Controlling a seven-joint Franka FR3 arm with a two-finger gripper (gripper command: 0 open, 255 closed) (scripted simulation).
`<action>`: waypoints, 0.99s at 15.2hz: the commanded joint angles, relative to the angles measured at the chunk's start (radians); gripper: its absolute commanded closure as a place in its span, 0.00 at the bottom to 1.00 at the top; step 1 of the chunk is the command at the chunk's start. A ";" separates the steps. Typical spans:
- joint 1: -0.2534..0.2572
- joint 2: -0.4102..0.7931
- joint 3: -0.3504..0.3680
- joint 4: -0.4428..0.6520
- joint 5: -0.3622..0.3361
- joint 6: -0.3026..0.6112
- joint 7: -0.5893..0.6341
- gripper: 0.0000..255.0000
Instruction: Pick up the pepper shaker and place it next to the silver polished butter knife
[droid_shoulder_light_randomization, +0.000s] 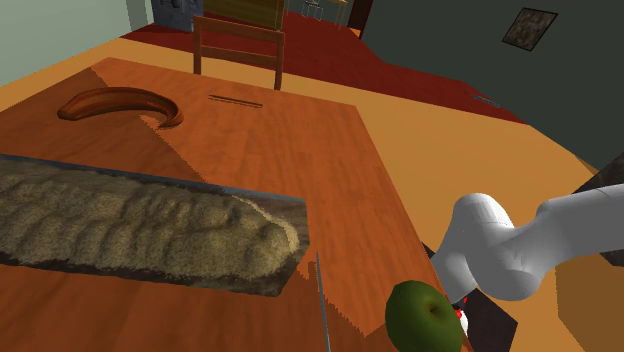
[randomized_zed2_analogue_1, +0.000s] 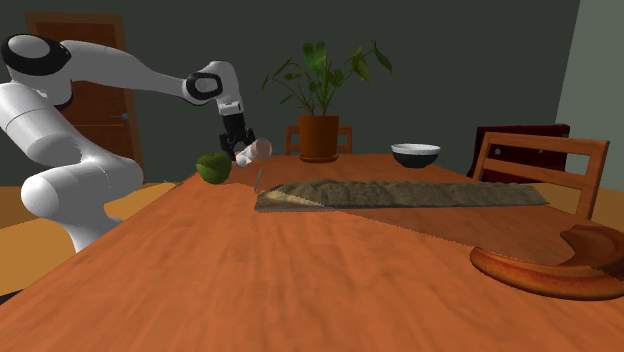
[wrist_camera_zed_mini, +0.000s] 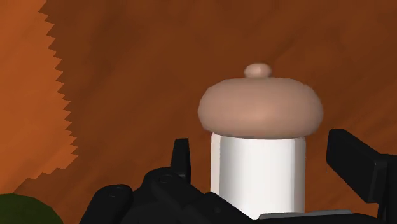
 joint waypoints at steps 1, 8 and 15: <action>0.000 0.001 0.001 -0.001 0.000 -0.001 0.000 0.00; 0.013 -0.013 -0.067 0.097 -0.035 -0.123 0.013 0.00; 0.013 -0.013 -0.067 0.097 -0.035 -0.123 0.013 0.00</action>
